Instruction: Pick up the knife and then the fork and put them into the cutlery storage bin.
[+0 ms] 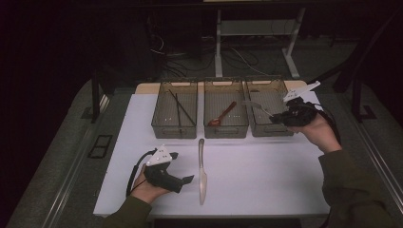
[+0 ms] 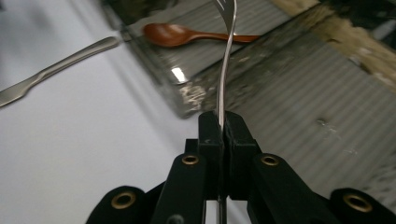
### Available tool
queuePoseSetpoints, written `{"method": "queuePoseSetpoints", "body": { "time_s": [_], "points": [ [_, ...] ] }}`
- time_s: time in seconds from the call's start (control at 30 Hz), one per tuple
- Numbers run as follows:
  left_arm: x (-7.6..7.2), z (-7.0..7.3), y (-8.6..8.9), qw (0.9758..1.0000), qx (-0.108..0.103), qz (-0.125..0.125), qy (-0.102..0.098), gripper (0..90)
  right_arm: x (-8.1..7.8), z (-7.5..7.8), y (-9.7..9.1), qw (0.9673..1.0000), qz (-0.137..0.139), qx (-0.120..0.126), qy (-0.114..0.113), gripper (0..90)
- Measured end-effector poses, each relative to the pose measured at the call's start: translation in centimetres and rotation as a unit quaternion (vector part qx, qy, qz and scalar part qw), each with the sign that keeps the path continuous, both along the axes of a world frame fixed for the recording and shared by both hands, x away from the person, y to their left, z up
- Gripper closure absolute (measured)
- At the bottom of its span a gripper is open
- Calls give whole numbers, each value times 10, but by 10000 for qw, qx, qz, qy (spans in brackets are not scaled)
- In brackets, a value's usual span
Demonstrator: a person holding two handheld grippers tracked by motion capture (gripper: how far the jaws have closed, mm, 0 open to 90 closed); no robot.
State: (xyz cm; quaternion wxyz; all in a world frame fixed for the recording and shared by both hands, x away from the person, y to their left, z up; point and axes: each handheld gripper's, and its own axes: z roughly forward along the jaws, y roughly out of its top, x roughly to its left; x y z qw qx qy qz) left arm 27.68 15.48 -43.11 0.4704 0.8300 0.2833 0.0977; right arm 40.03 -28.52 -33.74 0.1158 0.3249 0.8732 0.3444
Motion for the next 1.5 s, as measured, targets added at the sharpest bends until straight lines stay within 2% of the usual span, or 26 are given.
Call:
{"method": "queuePoseSetpoints", "body": {
  "time_s": [0.13, 0.27, 0.43, 0.63, 0.9, 1.0, 1.03, 1.07, 1.1, 1.2, 1.4, 1.5],
  "points": [
    [1, 0, 0, 10000, 4, 18, 48, 0, 17, 0, -8, 9993, -377, 15, 11, 861],
    [0, 0, -1, 10000, 33, -28, 58, 0, 36, -3, -18, 9970, -771, 46, 66, 861],
    [-1, -1, -4, 9999, 87, -116, 36, 0, 58, -12, -23, 9940, -1067, 17, 218, 861],
    [-1, -1, -4, 9998, 83, -156, 43, 0, 72, -29, -22, 9918, -1226, -81, 354, 861],
    [-1, -1, -5, 9998, 71, -197, 67, 0, 79, -45, -24, 9912, -1209, -215, 492, 861],
    [-1, -2, -5, 9997, 75, -208, 81, 0, 78, -51, -26, 9915, -1180, -191, 509, 853],
    [-1, -2, -5, 9997, 79, -208, 83, 0, 78, -53, -26, 9915, -1182, -186, 516, 828],
    [-2, -2, -5, 9997, 75, -207, 80, 0, 78, -52, -26, 9913, -1218, -110, 487, 741],
    [-2, -2, -5, 9997, 70, -210, 81, 0, 77, -51, -27, 9911, -1242, -6, 475, 692],
    [-2, -2, -5, 9997, 76, -204, 82, 0, 74, -44, -29, 9910, -1309, 92, 276, 562],
    [-2, -1, -5, 9998, 104, -157, 81, 0, 55, -23, -32, 9908, -1257, 496, -28, 399],
    [-2, -1, -5, 9998, 129, -118, 83, 0, 38, -17, -30, 9920, -1107, 545, -255, 338]
  ]
}}
